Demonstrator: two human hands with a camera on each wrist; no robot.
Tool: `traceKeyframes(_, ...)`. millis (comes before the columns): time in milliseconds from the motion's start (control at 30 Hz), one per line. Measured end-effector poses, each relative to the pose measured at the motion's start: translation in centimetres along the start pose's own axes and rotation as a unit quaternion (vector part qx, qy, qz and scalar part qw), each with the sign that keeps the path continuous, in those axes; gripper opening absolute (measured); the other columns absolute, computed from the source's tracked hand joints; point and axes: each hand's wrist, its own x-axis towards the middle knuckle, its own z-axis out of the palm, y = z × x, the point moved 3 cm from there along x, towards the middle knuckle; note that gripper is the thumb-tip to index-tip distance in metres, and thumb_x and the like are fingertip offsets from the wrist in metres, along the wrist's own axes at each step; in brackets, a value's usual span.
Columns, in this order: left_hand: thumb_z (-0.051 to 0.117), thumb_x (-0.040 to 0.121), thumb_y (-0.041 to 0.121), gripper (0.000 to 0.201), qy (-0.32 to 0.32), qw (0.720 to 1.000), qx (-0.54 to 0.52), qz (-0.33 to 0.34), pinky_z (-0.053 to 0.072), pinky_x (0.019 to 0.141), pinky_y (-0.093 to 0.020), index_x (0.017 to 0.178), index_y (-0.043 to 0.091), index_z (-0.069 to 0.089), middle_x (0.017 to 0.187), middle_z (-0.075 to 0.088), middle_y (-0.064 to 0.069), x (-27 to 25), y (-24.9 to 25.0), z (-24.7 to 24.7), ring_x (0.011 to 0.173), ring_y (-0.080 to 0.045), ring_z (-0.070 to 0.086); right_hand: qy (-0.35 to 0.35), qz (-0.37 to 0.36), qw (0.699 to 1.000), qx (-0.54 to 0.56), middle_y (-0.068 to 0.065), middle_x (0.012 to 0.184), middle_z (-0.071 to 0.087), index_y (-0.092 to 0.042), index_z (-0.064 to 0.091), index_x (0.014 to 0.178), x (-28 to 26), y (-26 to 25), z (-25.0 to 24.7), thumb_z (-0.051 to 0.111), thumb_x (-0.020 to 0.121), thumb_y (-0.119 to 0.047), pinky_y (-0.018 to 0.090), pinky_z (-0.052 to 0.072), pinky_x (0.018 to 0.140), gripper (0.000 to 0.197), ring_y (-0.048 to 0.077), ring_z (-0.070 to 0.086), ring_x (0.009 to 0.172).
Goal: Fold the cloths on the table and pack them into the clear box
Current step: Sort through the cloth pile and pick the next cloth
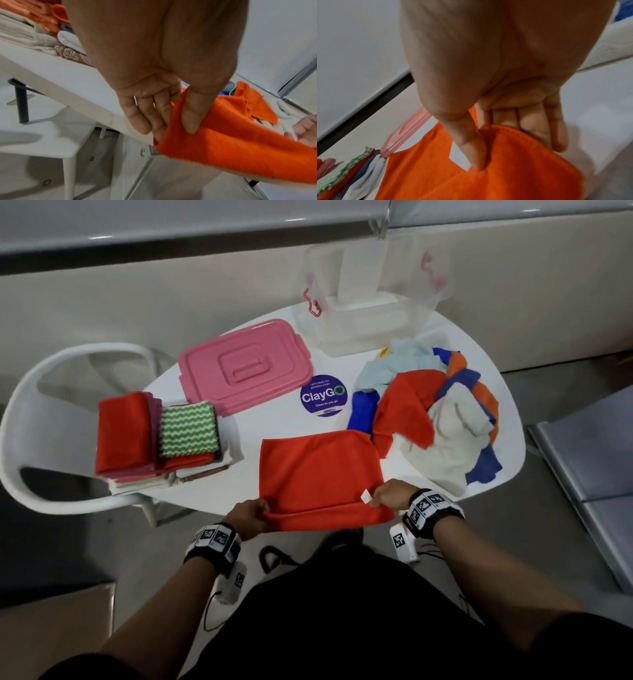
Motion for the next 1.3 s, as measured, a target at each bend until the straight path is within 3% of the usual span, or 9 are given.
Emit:
traceKeyframes(100,0.065,0.065,0.020,0.015,0.003,0.993,-0.115,-0.008,0.048,0.067,-0.031,0.069,0.027,0.053,0.077,0.065,0.000,0.4,0.5,-1.6,0.069,-0.020,0.057,0.070,-0.037,0.995,0.064,0.004,0.115,0.065,-0.015,0.068,0.114,0.9,-0.5,-0.5,0.061,0.095,-0.034,0.026,0.043,0.087,0.028,0.025,0.060,0.112)
traceKeyframes(267,0.059,0.070,0.010,0.010,0.116,0.945,-0.304,-0.019,0.039,0.057,-0.027,0.073,0.017,0.052,0.068,0.063,-0.008,1.8,2.0,-5.1,0.064,-0.021,0.052,0.245,-0.084,0.934,0.244,0.001,0.107,0.066,-0.016,0.069,0.112,2.4,-2.6,-3.1,0.063,0.093,-0.036,0.028,0.042,0.094,0.028,0.018,0.059,0.100)
traceKeyframes(367,0.053,0.086,0.003,0.021,0.150,0.924,-0.349,-0.043,0.041,0.061,-0.029,0.072,0.018,0.049,0.069,0.057,-0.006,3.5,3.2,-5.8,0.066,-0.021,0.050,0.257,-0.086,0.920,0.282,0.001,0.107,0.065,-0.012,0.068,0.115,3.4,-3.4,-3.9,0.062,0.095,-0.033,0.023,0.037,0.090,0.030,0.015,0.056,0.099)
traceKeyframes(433,0.057,0.083,0.018,0.015,0.157,0.917,-0.362,-0.063,0.042,0.067,-0.035,0.070,0.021,0.050,0.069,0.056,-0.003,4.8,3.5,-5.8,0.071,-0.022,0.051,0.249,-0.084,0.919,0.296,0.001,0.111,0.064,-0.012,0.067,0.120,4.1,-3.6,-3.9,0.061,0.096,-0.029,0.021,0.036,0.091,0.030,0.014,0.055,0.102)
traceKeyframes(533,0.054,0.083,0.042,0.019,0.161,0.930,-0.315,-0.097,0.042,0.079,-0.040,0.083,0.024,0.055,0.082,0.059,-0.005,6.1,4.1,-5.5,0.085,-0.027,0.054,0.241,-0.080,0.917,0.309,0.004,0.119,0.067,-0.015,0.067,0.122,4.9,-3.4,-3.9,0.061,0.097,-0.026,0.023,0.039,0.098,0.029,0.018,0.059,0.111)
traceKeyframes(667,0.038,0.103,0.039,0.038,0.208,0.955,-0.177,-0.113,0.042,0.087,-0.038,0.116,0.007,0.052,0.112,0.063,-0.023,5.8,4.1,-4.8,0.107,-0.039,0.059,0.208,-0.049,0.944,0.251,0.008,0.127,0.065,-0.015,0.066,0.126,6.2,-2.2,-3.5,0.059,0.097,-0.032,0.029,0.038,0.107,0.035,0.025,0.058,0.121)
traceKeyframes(967,0.045,0.101,0.031,0.027,0.290,0.944,-0.141,-0.063,0.044,0.074,-0.038,0.104,0.005,0.053,0.091,0.066,-0.024,6.5,3.2,-4.5,0.090,-0.042,0.063,0.248,0.013,0.939,0.238,0.012,0.122,0.068,-0.013,0.070,0.116,6.8,-1.2,-2.7,0.055,0.098,-0.036,0.029,0.040,0.098,0.033,0.031,0.059,0.116)
traceKeyframes(1200,0.048,0.100,0.033,0.031,0.309,0.937,-0.141,-0.078,0.040,0.070,-0.035,0.109,0.003,0.052,0.095,0.066,-0.025,6.5,3.6,-4.1,0.091,-0.042,0.063,0.271,0.062,0.933,0.228,0.019,0.136,0.057,-0.009,0.057,0.132,6.4,-1.9,-2.7,0.044,0.102,-0.034,0.034,0.038,0.104,0.041,0.037,0.052,0.125)
traceKeyframes(1300,0.058,0.092,0.044,0.043,0.303,0.939,-0.128,-0.104,0.048,0.079,-0.040,0.115,0.009,0.048,0.108,0.065,-0.017,6.2,4.7,-4.2,0.098,-0.039,0.064,0.337,0.061,0.911,0.229,0.016,0.119,0.064,-0.012,0.055,0.118,6.0,-2.0,-2.5,0.053,0.097,-0.027,0.036,0.045,0.091,0.026,0.036,0.060,0.109)
